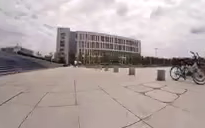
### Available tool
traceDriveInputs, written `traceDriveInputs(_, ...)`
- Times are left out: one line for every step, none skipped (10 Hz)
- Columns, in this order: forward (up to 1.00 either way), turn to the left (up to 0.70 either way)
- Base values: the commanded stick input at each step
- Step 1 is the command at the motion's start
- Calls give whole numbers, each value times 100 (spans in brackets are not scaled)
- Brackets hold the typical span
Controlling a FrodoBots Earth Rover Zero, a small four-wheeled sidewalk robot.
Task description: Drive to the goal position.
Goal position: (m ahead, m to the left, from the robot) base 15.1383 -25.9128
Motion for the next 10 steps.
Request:
traceDriveInputs(100,0)
traceDriveInputs(100,0)
traceDriveInputs(100,0)
traceDriveInputs(100,-38)
traceDriveInputs(100,-40)
traceDriveInputs(100,-40)
traceDriveInputs(100,-40)
traceDriveInputs(100,-40)
traceDriveInputs(100,-40)
traceDriveInputs(100,-39)
